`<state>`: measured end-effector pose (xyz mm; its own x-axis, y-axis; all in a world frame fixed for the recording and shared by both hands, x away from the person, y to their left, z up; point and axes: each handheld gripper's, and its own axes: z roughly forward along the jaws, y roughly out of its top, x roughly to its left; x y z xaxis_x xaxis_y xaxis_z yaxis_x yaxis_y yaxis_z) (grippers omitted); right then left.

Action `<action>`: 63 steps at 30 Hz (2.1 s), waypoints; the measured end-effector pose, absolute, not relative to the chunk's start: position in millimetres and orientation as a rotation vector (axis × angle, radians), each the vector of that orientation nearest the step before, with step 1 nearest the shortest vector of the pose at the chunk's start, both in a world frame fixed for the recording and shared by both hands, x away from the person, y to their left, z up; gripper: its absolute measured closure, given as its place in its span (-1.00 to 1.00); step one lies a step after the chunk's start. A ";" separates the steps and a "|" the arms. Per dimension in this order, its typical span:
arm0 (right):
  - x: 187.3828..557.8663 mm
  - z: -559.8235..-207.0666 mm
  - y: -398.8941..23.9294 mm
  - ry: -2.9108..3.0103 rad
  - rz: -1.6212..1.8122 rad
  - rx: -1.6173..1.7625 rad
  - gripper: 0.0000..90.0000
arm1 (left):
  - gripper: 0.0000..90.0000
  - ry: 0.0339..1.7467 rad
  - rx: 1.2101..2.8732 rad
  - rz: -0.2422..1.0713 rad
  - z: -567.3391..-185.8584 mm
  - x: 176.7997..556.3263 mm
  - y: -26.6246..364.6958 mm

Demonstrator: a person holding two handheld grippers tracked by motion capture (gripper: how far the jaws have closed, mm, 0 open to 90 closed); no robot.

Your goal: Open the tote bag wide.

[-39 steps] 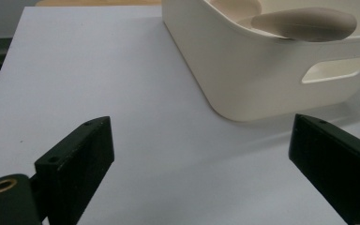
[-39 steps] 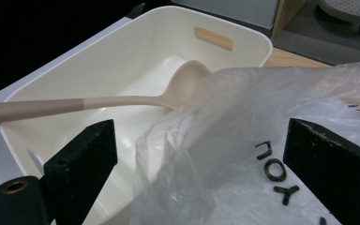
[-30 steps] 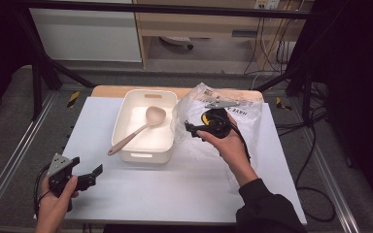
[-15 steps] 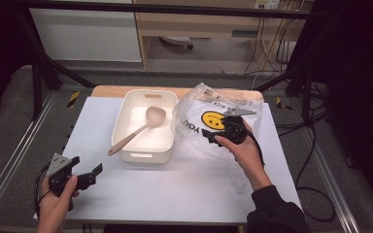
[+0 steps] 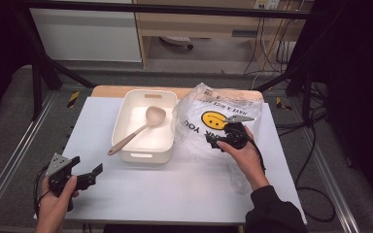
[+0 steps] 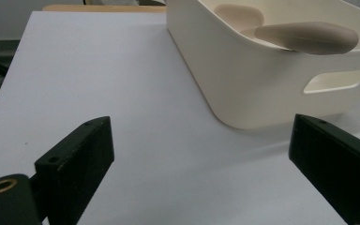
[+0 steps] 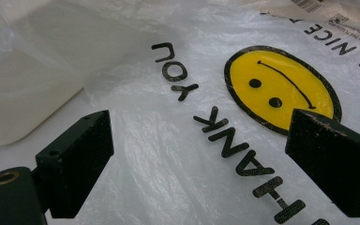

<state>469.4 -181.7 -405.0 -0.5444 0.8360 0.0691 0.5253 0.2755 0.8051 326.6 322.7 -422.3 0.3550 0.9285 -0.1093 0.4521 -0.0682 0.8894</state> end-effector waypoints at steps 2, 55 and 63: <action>469.2 -406.7 -181.7 2.184 1.157 1.236 -0.81 | -0.85 1.244 1.683 0.639 -422.2 326.5 322.6; 476.5 -434.1 -165.6 2.277 1.040 1.131 -0.83 | -0.85 1.250 1.709 0.628 -425.0 327.5 320.7; 485.7 -452.0 -160.0 2.382 1.013 1.102 -0.82 | -0.85 1.254 1.720 0.628 -426.1 328.5 319.9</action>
<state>485.7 -160.0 -452.0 -0.6479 0.7617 0.0011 0.5292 0.4491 0.7199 328.5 319.9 -426.1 0.3595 0.9279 -0.0987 0.4773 -0.0919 0.8739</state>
